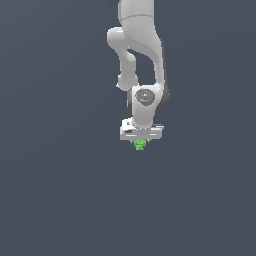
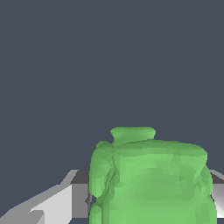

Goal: Pick up the object and move it to a goal position.

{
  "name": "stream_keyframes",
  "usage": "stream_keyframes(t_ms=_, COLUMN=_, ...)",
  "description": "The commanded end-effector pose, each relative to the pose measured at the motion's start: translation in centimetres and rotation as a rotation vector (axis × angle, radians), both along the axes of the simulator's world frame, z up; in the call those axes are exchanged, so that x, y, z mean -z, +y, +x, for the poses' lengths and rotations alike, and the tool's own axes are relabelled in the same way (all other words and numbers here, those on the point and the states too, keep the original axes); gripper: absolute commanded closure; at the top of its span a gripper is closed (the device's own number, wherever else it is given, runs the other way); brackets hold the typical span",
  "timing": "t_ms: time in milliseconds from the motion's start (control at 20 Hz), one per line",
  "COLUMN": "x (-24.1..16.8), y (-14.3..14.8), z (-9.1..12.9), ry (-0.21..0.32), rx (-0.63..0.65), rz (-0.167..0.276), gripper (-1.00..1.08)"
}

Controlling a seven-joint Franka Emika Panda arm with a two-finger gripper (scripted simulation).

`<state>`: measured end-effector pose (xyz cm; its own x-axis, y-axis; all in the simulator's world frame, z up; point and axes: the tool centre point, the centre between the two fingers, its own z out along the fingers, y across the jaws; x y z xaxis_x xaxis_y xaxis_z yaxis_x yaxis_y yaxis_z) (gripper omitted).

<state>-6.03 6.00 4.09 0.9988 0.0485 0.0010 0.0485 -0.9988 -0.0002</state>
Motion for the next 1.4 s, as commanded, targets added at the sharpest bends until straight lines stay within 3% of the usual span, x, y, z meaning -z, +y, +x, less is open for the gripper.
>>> stream_keyframes(t_ms=0, x=0.1, y=-0.1, z=0.0, ry=0.001, rx=0.001, rz=0.000, gripper=1.08)
stream_keyframes(t_ms=700, x=-3.5, y=-0.4, z=-0.5, ry=0.000, rx=0.001, rz=0.000, gripper=1.08)
stream_keyframes(t_ms=1350, x=-15.1, y=-1.6, z=-2.0, ry=0.000, rx=0.001, rz=0.000, gripper=1.08)
